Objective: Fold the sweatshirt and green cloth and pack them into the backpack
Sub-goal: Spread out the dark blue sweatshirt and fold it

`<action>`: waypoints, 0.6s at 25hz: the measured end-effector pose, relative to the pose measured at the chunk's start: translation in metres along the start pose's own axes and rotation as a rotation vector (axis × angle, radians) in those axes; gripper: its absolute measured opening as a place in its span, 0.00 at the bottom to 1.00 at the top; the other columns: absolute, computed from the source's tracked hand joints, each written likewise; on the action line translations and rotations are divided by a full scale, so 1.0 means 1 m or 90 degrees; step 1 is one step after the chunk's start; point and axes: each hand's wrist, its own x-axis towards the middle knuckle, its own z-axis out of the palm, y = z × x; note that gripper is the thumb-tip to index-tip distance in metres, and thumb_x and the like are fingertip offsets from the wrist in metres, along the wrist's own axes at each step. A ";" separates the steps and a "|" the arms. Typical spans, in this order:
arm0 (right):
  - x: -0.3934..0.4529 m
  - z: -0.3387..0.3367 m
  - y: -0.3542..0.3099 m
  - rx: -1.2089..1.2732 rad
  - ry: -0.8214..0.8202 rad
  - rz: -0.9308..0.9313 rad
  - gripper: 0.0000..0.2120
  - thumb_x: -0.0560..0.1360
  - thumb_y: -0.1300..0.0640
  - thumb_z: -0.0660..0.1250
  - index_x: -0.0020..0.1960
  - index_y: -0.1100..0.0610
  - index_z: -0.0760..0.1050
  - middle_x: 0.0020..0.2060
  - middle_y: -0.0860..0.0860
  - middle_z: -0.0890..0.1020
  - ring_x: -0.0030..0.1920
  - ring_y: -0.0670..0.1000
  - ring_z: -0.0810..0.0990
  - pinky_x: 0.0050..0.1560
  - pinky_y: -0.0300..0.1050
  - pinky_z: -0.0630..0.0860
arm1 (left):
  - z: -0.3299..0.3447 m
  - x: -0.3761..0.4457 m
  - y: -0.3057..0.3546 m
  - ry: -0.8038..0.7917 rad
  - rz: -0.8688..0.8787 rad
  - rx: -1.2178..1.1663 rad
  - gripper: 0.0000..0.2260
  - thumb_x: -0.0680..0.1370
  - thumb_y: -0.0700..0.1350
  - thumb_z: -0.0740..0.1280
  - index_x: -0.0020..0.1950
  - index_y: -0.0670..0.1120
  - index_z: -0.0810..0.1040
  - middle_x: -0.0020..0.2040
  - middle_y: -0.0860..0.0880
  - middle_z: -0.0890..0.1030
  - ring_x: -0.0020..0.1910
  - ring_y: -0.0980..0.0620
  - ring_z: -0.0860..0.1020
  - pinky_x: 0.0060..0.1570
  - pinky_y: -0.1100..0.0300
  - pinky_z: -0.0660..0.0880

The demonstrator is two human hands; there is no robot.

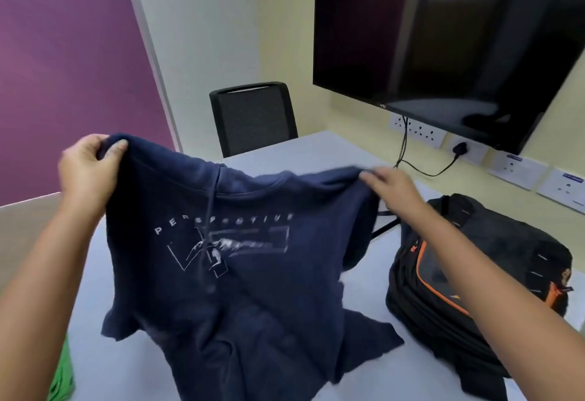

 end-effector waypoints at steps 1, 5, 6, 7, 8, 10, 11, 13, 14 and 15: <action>0.005 -0.019 -0.011 0.028 0.110 -0.021 0.12 0.78 0.54 0.62 0.40 0.59 0.76 0.32 0.50 0.75 0.37 0.46 0.70 0.38 0.42 0.64 | -0.002 -0.008 0.008 -0.025 0.004 -0.037 0.12 0.75 0.54 0.62 0.50 0.48 0.77 0.42 0.46 0.78 0.42 0.45 0.78 0.45 0.54 0.76; 0.020 -0.072 -0.038 0.058 0.418 -0.133 0.10 0.78 0.49 0.60 0.45 0.53 0.77 0.34 0.39 0.77 0.39 0.38 0.73 0.41 0.33 0.68 | -0.003 -0.011 0.019 0.005 -0.057 -0.136 0.07 0.75 0.56 0.60 0.40 0.58 0.75 0.29 0.59 0.75 0.29 0.63 0.73 0.32 0.72 0.70; 0.020 -0.065 -0.031 -0.008 0.389 -0.091 0.12 0.78 0.47 0.60 0.46 0.54 0.77 0.37 0.40 0.80 0.41 0.43 0.76 0.42 0.37 0.70 | 0.005 -0.013 0.018 0.000 -0.046 -0.124 0.07 0.76 0.54 0.61 0.42 0.57 0.78 0.32 0.60 0.76 0.32 0.63 0.73 0.36 0.68 0.73; 0.021 -0.052 -0.015 -0.100 0.310 -0.036 0.13 0.77 0.46 0.60 0.48 0.54 0.78 0.40 0.44 0.82 0.44 0.49 0.78 0.43 0.43 0.71 | 0.015 -0.017 0.011 -0.008 -0.031 -0.081 0.07 0.76 0.51 0.62 0.47 0.52 0.79 0.37 0.54 0.78 0.37 0.56 0.75 0.42 0.61 0.75; 0.019 -0.037 0.003 -0.165 0.214 0.018 0.13 0.77 0.46 0.60 0.49 0.53 0.79 0.44 0.48 0.83 0.47 0.54 0.79 0.42 0.45 0.71 | 0.028 -0.019 0.000 -0.040 -0.039 -0.025 0.09 0.77 0.48 0.63 0.49 0.45 0.79 0.40 0.47 0.77 0.41 0.50 0.74 0.44 0.55 0.75; 0.012 -0.021 0.019 -0.145 0.134 0.102 0.12 0.77 0.47 0.60 0.49 0.51 0.79 0.46 0.50 0.83 0.47 0.54 0.77 0.42 0.45 0.68 | 0.052 -0.029 -0.018 -0.161 -0.103 0.050 0.10 0.78 0.45 0.64 0.50 0.39 0.78 0.41 0.42 0.75 0.42 0.43 0.75 0.39 0.50 0.75; 0.007 -0.015 0.020 -0.100 0.132 0.118 0.12 0.77 0.47 0.61 0.48 0.52 0.79 0.44 0.50 0.82 0.46 0.52 0.76 0.43 0.44 0.68 | 0.061 -0.041 -0.022 -0.232 -0.139 0.062 0.09 0.78 0.46 0.64 0.49 0.40 0.78 0.41 0.41 0.76 0.41 0.43 0.75 0.37 0.49 0.76; -0.012 0.001 0.018 -0.040 0.096 0.135 0.12 0.77 0.48 0.62 0.41 0.54 0.77 0.37 0.49 0.79 0.44 0.50 0.75 0.42 0.43 0.68 | 0.077 -0.074 -0.023 -0.345 -0.191 0.048 0.10 0.79 0.48 0.63 0.47 0.42 0.79 0.45 0.41 0.79 0.44 0.47 0.74 0.44 0.50 0.75; -0.028 0.014 0.016 -0.030 0.060 0.151 0.14 0.77 0.49 0.63 0.36 0.54 0.74 0.33 0.48 0.76 0.42 0.50 0.74 0.39 0.43 0.66 | 0.083 -0.097 -0.021 -0.378 -0.225 0.027 0.11 0.79 0.49 0.62 0.45 0.43 0.78 0.45 0.43 0.80 0.45 0.48 0.74 0.46 0.54 0.72; -0.047 0.030 0.013 -0.017 0.026 0.168 0.15 0.77 0.50 0.64 0.32 0.53 0.72 0.30 0.46 0.74 0.41 0.49 0.74 0.36 0.40 0.65 | 0.090 -0.125 -0.018 -0.401 -0.267 -0.008 0.12 0.79 0.49 0.61 0.42 0.44 0.77 0.42 0.45 0.79 0.44 0.49 0.74 0.45 0.55 0.71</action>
